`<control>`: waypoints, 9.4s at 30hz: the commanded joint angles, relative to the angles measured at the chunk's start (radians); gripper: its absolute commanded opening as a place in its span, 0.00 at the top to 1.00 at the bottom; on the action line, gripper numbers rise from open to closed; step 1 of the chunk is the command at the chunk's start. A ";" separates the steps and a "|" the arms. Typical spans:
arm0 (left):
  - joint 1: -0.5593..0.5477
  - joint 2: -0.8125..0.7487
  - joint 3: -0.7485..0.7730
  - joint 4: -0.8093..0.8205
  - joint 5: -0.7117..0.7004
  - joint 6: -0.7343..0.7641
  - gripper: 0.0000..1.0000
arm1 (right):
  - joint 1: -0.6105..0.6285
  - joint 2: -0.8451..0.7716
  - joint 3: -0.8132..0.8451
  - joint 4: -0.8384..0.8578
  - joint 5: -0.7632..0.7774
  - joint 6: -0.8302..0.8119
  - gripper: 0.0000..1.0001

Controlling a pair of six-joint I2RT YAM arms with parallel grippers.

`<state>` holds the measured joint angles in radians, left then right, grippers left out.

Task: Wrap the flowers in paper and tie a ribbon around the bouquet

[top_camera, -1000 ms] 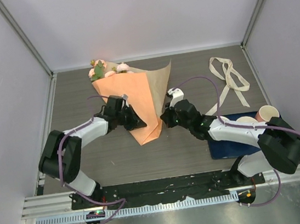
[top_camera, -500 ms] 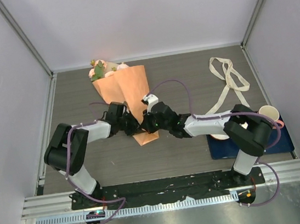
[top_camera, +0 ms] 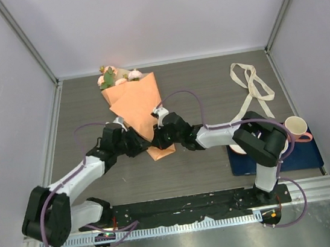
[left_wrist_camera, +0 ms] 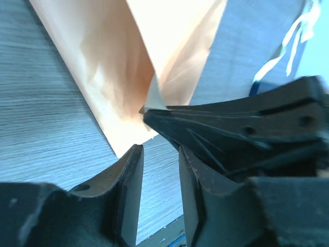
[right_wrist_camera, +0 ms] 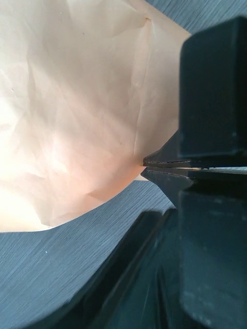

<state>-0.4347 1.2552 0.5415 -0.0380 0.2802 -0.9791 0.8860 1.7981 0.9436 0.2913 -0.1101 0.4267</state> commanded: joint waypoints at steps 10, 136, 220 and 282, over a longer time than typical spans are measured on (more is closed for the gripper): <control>0.315 -0.053 0.185 -0.135 0.085 0.026 0.26 | 0.001 0.046 0.092 -0.001 -0.030 0.044 1.00; 0.096 0.366 0.304 0.078 0.169 -0.013 0.89 | -0.165 0.151 0.057 0.089 -0.468 0.279 0.79; 0.062 0.461 0.158 -0.060 0.151 0.088 1.00 | -0.391 0.106 0.012 -0.098 -0.353 0.155 0.86; 0.042 0.421 0.114 -0.131 0.136 0.072 1.00 | -0.556 0.748 0.796 -0.233 -0.408 0.403 0.92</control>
<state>-0.3775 1.6615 0.7097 -0.0261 0.4717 -0.9367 0.3500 2.4470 1.6569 0.2108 -0.6571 0.8551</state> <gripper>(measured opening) 0.013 0.088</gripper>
